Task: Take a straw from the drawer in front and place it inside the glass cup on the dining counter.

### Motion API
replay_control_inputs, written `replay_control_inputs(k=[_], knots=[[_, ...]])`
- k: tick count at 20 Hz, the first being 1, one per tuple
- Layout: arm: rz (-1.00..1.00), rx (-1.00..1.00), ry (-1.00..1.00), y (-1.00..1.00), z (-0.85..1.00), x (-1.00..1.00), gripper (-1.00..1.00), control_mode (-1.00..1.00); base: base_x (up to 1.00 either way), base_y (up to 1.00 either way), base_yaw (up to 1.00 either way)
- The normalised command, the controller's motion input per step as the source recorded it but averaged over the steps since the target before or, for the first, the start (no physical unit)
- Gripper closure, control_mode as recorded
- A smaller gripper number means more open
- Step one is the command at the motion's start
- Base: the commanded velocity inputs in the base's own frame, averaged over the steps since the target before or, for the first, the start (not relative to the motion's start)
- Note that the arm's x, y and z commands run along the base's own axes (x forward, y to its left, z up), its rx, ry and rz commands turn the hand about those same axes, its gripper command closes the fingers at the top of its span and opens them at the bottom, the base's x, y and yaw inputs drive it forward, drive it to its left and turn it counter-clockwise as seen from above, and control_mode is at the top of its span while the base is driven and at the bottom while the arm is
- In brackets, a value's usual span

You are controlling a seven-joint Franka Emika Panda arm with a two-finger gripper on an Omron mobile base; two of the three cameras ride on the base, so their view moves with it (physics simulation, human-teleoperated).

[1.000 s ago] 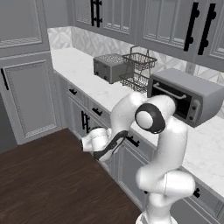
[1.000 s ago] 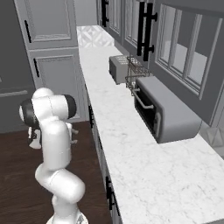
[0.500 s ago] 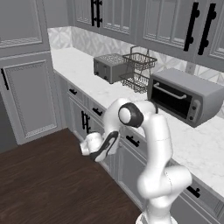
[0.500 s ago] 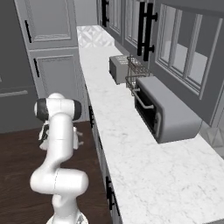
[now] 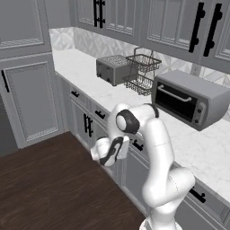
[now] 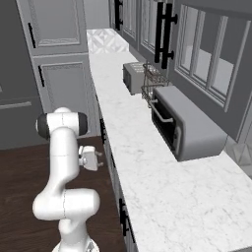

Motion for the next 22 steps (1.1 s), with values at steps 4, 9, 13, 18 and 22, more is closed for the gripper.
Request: replay_control_inputs(k=[4,9,13,18,22], knots=[[0.07,0.08,0.0,-0.21,-0.12,0.06,-1.0,-1.0,0.0,0.0,0.0],[0.13,0.07,0.0,0.0,-0.2,0.19,-1.0,-1.0,0.0,0.0,0.0],[0.18,0.05,0.03,-0.03,-0.22,0.26,-1.0,-1.0,0.0,0.0,0.0],[0.14,0.03,0.11,-0.01,-0.26,0.46,-1.0,-1.0,0.0,0.0,0.0],[0.02,0.0,0.12,0.0,-0.21,0.56,-1.0,-1.0,0.0,0.0,0.0]])
